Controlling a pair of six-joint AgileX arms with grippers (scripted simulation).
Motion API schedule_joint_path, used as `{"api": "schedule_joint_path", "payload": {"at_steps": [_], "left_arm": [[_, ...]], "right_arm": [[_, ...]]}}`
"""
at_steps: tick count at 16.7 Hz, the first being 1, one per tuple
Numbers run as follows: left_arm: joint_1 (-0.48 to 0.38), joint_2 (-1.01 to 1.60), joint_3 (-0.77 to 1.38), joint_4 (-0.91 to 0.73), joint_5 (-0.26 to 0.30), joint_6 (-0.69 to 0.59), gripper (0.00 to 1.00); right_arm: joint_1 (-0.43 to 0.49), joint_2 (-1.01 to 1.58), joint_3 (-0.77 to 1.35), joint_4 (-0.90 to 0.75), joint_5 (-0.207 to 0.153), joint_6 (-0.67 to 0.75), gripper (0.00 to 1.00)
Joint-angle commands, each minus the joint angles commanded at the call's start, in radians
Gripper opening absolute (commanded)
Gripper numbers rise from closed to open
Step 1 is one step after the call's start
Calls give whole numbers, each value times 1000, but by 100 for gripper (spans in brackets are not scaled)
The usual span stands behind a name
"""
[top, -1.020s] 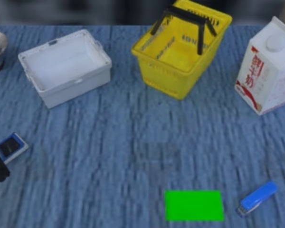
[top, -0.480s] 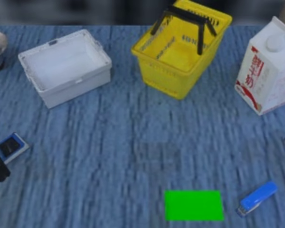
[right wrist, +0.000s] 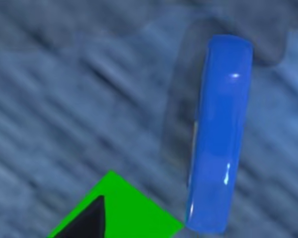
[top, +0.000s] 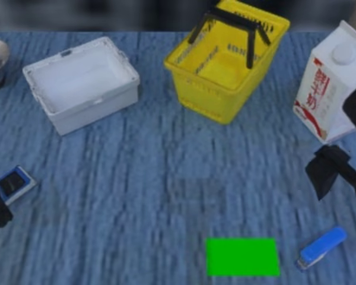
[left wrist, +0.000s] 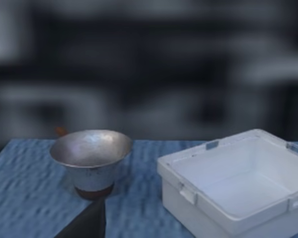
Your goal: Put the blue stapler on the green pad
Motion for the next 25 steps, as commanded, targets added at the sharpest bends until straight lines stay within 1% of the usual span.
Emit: {"api": "schedule_joint_path", "payload": {"at_steps": [2,4,11,13,18,20,22,25], "left_arm": [[0,0,0,0,0,0,100],[0,0,0,0,0,0,100],[0,0,0,0,0,0,100],[0,0,0,0,0,0,100],[0,0,0,0,0,0,100],[0,0,0,0,0,0,100],[0,0,0,0,0,0,100],[0,0,0,0,0,0,100]], "right_arm": [[23,75,56,-46,-2,76,100],[36,113,86,-68,-3,113,100],[34,124,77,-54,-3,115,100],[36,155,49,3,-3,116,100],[42,283,-68,260,-3,124,100],[44,325,-107,337,-3,127,100],[45,346,-125,372,-3,128,100],[45,347,-126,373,-3,128,100]]}}
